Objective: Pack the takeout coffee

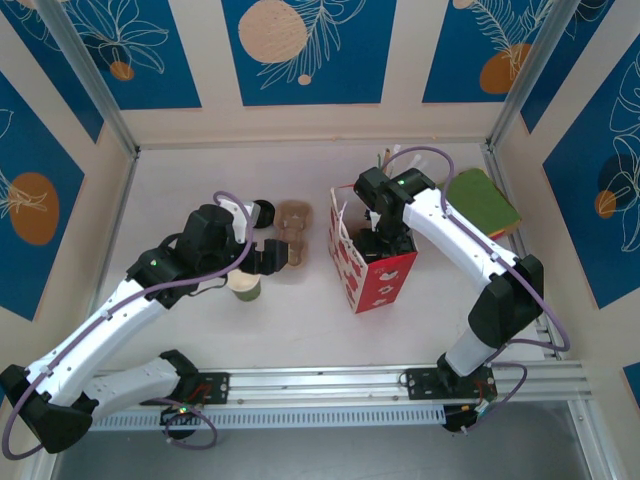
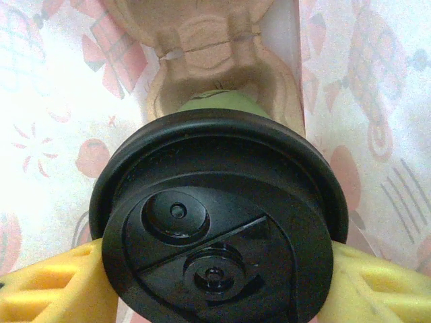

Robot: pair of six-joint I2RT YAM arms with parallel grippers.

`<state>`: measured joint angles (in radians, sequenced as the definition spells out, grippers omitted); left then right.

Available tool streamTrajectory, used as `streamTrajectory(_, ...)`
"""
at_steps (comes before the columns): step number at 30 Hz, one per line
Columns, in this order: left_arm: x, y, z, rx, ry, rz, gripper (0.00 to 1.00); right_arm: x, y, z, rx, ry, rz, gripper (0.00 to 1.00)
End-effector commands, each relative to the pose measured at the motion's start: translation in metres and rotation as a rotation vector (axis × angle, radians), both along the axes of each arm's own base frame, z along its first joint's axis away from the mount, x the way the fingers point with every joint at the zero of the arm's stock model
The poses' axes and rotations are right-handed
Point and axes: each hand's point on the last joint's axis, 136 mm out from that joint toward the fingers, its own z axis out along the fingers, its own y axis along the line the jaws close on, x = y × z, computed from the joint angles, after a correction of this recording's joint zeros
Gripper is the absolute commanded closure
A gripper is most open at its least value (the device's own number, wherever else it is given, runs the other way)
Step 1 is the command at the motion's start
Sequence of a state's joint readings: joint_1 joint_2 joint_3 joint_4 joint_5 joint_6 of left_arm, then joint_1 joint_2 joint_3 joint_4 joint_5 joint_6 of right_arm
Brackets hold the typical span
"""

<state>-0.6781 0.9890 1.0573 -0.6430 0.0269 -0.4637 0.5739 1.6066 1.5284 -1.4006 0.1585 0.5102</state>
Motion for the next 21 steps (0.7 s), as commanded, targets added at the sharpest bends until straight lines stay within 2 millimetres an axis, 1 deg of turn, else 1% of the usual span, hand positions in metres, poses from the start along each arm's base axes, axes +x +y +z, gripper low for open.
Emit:
streamTrajectory(1, -0.0003, 0.0017, 0.0051, -0.025, -0.009, 0.005, 0.0, -0.0084, 0.0003, 0.003, 0.02, 0.012, -0.01, 0.35)
streamTrajectory(21, -0.0007, 0.0021, 0.0031, -0.019, -0.005, 0.004, 0.0, -0.0087, -0.0013, -0.0013, 0.019, 0.017, -0.017, 0.35)
